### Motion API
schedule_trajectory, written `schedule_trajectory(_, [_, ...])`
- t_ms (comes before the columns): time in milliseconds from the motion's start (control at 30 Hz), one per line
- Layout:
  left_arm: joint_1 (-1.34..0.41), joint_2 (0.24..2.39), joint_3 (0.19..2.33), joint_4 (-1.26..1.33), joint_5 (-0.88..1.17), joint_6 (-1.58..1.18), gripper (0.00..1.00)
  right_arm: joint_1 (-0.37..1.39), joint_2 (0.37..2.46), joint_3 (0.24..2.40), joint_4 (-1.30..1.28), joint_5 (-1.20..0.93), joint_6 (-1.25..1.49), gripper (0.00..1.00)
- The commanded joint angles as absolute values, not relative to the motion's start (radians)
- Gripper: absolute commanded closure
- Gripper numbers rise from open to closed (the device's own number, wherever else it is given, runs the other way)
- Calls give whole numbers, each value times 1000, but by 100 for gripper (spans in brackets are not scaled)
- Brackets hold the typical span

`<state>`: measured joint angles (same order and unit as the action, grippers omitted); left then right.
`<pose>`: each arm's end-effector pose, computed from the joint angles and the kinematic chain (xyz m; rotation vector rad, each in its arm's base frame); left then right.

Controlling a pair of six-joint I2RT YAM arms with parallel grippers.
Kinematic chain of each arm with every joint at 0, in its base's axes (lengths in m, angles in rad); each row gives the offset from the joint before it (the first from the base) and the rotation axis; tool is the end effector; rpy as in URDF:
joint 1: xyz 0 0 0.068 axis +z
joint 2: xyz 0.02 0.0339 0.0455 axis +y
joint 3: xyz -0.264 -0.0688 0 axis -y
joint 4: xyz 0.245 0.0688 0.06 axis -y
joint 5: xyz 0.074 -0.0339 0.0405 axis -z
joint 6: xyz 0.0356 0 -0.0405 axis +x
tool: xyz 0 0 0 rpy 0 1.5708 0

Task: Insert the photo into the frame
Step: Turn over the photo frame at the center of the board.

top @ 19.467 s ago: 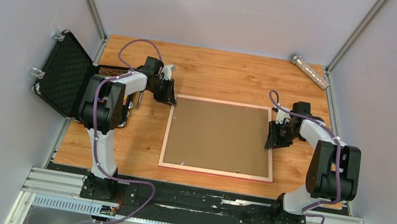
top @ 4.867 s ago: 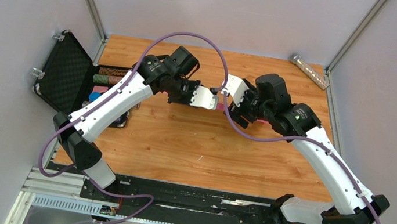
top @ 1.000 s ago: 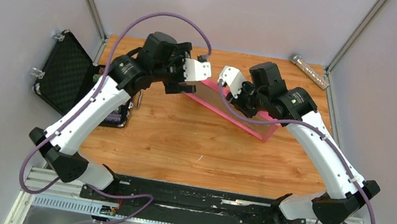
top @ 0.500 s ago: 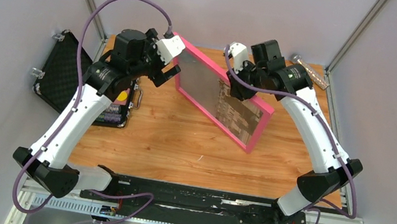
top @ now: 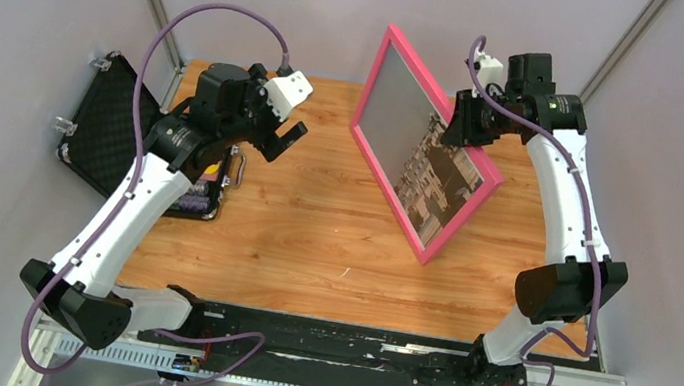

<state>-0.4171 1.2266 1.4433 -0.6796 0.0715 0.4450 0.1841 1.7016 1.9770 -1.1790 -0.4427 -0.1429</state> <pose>0.2324 -0.1057 0.4244 0.8900 1.8277 -0.0551 0.3311 0.0772 0.4162 -0.5822 2.3655 0.5638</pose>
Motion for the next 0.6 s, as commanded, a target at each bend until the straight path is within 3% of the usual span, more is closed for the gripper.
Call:
schedule_trajectory(0, [-410,1202,1427,-631,98,408,0,190,1676,2034,-1046,-563,-77,100])
schedule_trajectory(300, [-410,1223,1405,-630,129,400,0,80,1695,2003,-1025,-653,-14,100])
schedule_trajectory(567, [-410,1252,1383,-614,167,371,0,-35,1701,1847,-936,-785,89,100])
